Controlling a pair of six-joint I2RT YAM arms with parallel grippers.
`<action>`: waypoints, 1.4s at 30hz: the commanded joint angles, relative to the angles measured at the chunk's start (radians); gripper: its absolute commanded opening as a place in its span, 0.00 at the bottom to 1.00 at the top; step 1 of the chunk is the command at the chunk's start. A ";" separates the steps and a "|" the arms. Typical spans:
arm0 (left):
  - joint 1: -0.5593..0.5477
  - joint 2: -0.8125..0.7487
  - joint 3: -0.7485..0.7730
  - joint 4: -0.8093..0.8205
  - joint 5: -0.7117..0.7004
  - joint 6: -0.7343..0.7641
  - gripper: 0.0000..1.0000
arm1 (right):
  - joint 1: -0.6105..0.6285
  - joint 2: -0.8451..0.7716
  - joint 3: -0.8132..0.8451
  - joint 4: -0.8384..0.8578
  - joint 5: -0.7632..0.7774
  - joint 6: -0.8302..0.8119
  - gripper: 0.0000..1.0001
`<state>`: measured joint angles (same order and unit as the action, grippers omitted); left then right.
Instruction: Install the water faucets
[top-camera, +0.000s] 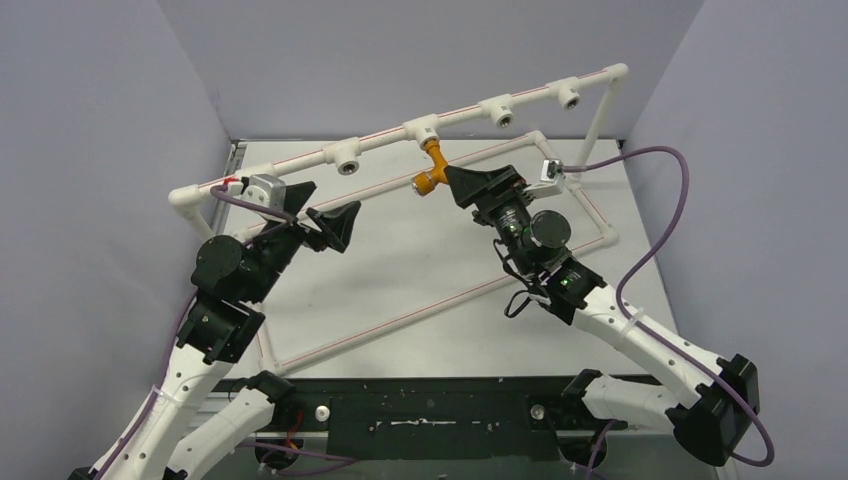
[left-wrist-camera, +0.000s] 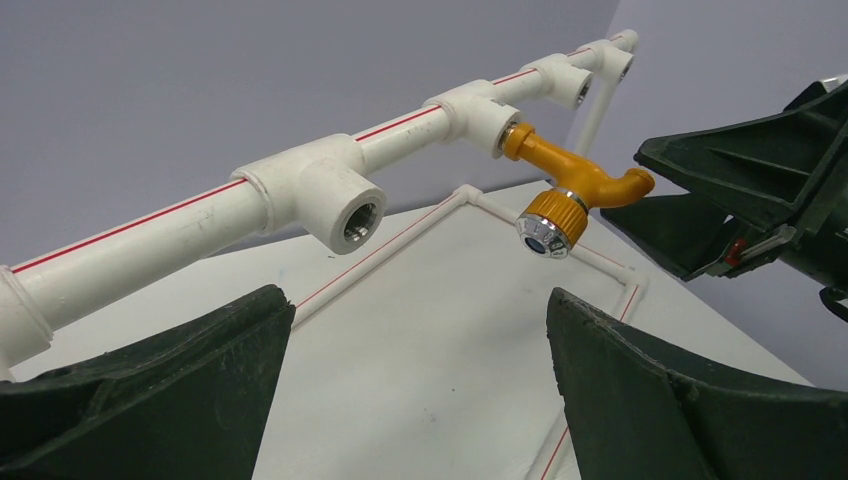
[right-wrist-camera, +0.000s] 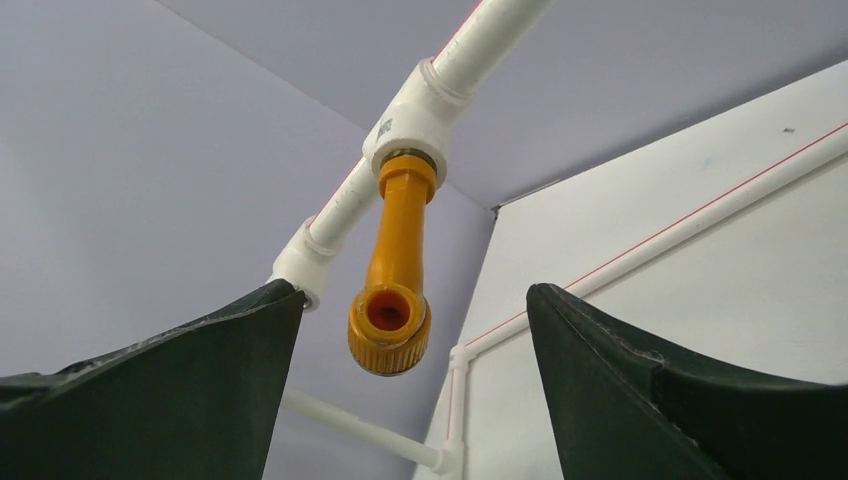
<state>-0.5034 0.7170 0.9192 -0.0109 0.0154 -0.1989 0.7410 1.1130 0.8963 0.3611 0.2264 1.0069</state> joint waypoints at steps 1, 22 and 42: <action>-0.003 -0.004 0.043 0.028 0.009 -0.002 0.97 | -0.012 -0.062 0.066 -0.068 -0.028 -0.229 0.84; -0.006 -0.024 0.040 0.032 0.018 0.004 0.97 | 0.016 -0.078 0.338 -0.445 -0.428 -1.590 0.88; -0.009 -0.025 0.040 0.031 0.016 0.007 0.97 | 0.256 0.132 0.180 -0.077 0.217 -2.733 0.94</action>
<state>-0.5053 0.6987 0.9192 -0.0109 0.0235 -0.1982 0.9829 1.2098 1.0885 0.0422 0.2947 -1.4971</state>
